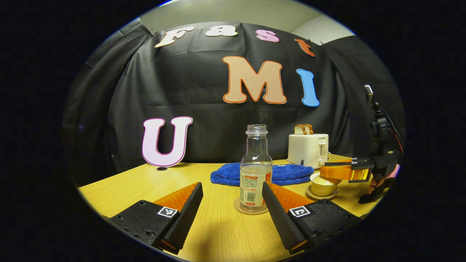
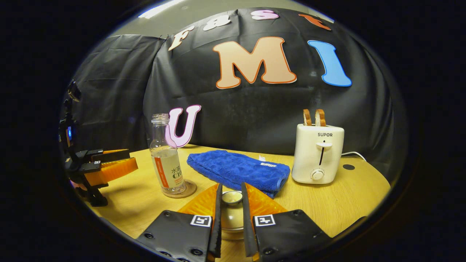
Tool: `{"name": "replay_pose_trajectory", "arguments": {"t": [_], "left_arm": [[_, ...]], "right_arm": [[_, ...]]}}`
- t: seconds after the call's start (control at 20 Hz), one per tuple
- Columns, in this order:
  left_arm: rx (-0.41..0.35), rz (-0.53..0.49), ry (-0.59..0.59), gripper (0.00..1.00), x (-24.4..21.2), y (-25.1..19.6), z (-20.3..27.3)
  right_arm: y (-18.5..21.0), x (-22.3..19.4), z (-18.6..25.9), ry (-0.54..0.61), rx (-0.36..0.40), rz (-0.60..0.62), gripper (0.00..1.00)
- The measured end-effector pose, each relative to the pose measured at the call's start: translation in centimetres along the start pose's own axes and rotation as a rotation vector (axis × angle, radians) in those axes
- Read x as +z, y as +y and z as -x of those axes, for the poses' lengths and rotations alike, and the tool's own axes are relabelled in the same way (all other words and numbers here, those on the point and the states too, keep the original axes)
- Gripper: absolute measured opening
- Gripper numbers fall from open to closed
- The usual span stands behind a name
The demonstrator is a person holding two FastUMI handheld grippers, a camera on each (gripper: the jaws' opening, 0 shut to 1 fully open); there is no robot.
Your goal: Open the teacup lid with one hand, grasp the water bottle and pour water into the teacup with the other hand; after pouring, place the water bottle on the coaster and then close the teacup lid.
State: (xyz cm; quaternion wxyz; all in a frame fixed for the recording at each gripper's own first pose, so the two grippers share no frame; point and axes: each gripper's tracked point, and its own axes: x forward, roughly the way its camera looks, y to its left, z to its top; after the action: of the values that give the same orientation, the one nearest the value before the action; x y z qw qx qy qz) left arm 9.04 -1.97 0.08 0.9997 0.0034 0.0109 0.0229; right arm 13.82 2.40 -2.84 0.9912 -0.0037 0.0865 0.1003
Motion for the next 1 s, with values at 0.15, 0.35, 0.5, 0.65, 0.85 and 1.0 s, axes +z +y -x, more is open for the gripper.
{"name": "replay_pose_trajectory", "arguments": {"t": [0.15,0.35,0.5,0.65,0.85,1.0], "left_arm": [[0.0,0.0,0.0,0.96,0.0,0.0,-0.1],[0.0,0.0,-0.001,0.96,0.0,0.0,0.0],[0.0,0.0,0.0,0.95,0.0,-0.1,-0.1],[0.001,-0.001,0.0,0.95,0.0,-0.1,0.0],[0.001,-0.001,0.0,0.95,0.0,-0.1,0.0],[0.003,-0.001,0.0,0.95,0.1,-0.1,0.0]], "right_arm": [[-0.1,0.0,0.0,0.006,-0.002,-0.004,0.32],[-0.1,0.0,0.0,0.006,-0.001,-0.006,0.37],[0.1,0.1,0.2,-0.007,0.001,0.009,0.58],[-0.3,0.4,0.5,-0.024,-0.019,0.0,0.79],[-1.0,1.3,1.2,-0.087,-0.057,-0.001,0.89],[-1.5,2.3,2.6,-0.158,-0.093,-0.005,0.9]]}}
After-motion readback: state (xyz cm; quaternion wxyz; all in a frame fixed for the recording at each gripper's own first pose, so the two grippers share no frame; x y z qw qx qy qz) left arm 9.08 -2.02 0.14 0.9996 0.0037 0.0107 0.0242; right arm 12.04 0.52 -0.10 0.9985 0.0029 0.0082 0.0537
